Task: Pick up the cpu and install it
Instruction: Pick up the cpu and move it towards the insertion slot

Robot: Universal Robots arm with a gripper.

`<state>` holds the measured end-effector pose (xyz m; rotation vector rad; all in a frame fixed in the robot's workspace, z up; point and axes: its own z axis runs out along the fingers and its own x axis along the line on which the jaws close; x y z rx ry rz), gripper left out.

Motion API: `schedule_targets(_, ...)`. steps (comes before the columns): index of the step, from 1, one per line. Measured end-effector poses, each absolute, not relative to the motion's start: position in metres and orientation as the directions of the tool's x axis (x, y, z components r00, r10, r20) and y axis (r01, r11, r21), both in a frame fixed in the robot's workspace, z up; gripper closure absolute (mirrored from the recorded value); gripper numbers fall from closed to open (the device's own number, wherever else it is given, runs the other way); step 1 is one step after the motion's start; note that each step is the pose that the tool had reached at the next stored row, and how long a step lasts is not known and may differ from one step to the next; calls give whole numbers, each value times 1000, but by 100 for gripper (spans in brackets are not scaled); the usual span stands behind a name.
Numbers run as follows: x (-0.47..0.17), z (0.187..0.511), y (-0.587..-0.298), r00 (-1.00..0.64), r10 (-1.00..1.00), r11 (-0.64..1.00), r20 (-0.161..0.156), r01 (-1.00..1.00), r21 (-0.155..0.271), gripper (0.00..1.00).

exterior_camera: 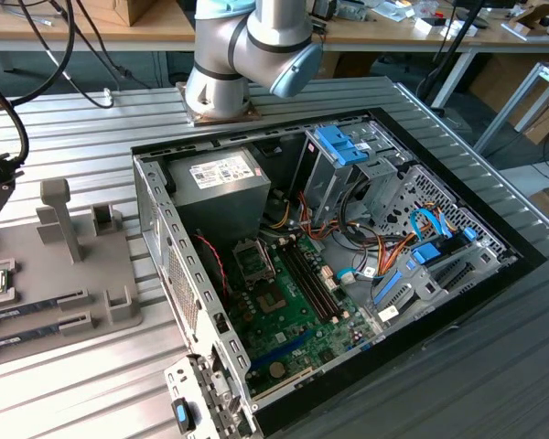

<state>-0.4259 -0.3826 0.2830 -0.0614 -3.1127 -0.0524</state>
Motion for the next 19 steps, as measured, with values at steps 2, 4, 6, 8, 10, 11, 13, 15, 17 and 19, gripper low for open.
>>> schedule_targets(2,-426,283,-383,-999,39,999,29,40,33,64)
schedule_targets(4,-426,283,-383,-999,39,999,28,40,33,58)
schedule_targets(6,-426,283,-383,-999,39,999,29,40,33,58)
schedule_targets(8,-426,283,-383,-999,39,999,28,40,33,58)
schedule_targets(10,-426,283,-383,-999,39,999,29,40,33,44)
schedule_targets(11,-426,283,-383,-999,39,999,28,40,33,44)
schedule_targets(13,-426,283,-383,-999,39,999,28,40,33,44)
schedule_targets(15,-426,282,-383,-999,39,999,28,40,33,44)
schedule_targets(17,-426,281,-383,-999,39,999,28,40,33,44)
schedule_targets(19,-426,281,-383,-999,39,999,29,40,33,44)
